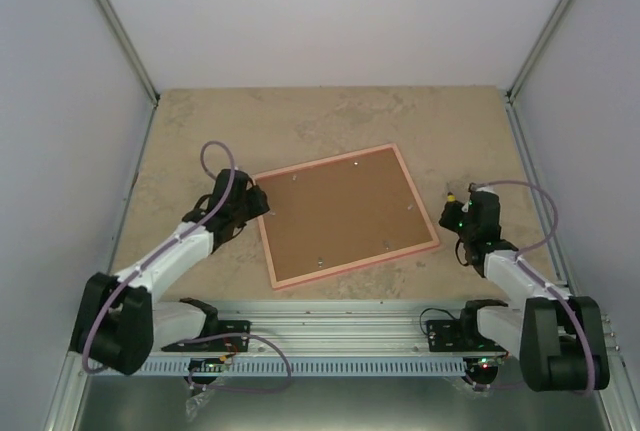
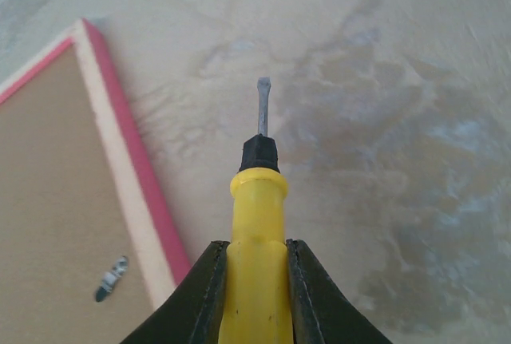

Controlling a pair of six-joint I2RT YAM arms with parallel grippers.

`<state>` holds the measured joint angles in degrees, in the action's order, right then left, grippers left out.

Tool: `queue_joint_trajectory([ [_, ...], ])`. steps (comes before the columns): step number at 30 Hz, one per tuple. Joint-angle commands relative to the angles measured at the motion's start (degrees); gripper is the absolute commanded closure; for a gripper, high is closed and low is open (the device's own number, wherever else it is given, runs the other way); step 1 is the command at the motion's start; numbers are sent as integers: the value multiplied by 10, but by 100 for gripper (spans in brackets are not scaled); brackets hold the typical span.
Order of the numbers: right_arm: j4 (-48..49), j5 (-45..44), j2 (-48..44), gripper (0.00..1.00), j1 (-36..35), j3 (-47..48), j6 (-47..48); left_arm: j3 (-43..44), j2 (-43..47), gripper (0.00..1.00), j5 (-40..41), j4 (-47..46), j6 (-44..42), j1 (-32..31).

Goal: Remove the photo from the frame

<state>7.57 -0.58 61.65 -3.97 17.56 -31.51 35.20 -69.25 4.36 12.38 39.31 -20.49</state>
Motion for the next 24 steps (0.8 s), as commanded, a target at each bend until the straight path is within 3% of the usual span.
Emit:
queue_joint_trajectory([
  [1,21,65,17,98,61,-25,-32,-54,65,43,-35,-63,2,3],
  [9,47,111,47,95,126,-43,-33,-148,162,36,-73,-101,23,1],
  [24,-8,134,15,58,137,-31,-28,-203,234,29,-68,-83,25,1],
])
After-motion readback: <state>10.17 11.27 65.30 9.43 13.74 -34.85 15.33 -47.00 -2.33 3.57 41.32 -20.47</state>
